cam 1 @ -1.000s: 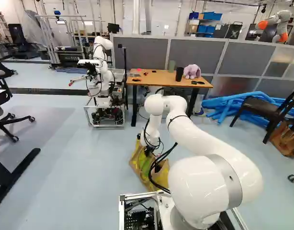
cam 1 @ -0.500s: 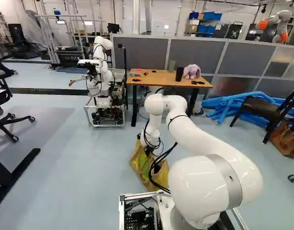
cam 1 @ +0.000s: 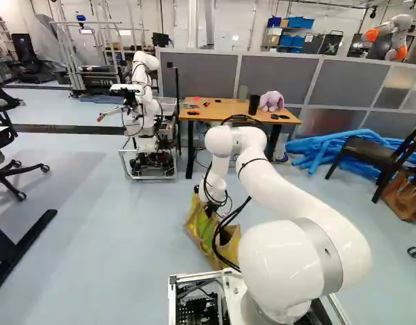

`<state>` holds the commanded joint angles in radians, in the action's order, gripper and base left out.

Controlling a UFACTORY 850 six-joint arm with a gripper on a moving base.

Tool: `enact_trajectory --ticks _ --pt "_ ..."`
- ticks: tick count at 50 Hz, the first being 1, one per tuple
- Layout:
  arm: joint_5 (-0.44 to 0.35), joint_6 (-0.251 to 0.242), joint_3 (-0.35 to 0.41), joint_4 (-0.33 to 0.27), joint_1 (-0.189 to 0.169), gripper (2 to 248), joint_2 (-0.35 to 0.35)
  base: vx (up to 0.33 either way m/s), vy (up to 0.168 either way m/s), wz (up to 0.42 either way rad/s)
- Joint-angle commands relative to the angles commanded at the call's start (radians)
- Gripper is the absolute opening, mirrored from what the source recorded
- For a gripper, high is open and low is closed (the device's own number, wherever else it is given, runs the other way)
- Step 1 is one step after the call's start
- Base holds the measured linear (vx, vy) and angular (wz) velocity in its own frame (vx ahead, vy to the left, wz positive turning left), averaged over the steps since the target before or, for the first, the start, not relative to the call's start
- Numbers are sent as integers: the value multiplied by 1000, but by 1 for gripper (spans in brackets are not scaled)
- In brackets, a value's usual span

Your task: Pick up the bag on the ground and place it on the table

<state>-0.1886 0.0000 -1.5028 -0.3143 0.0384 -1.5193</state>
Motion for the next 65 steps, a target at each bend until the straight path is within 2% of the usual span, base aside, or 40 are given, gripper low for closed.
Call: enact_trajectory --ticks 36,65 --pt "0 0 111 0 0 30 132 0 0 0" --pt "0 0 144 0 -9 30 218 0 0 0"
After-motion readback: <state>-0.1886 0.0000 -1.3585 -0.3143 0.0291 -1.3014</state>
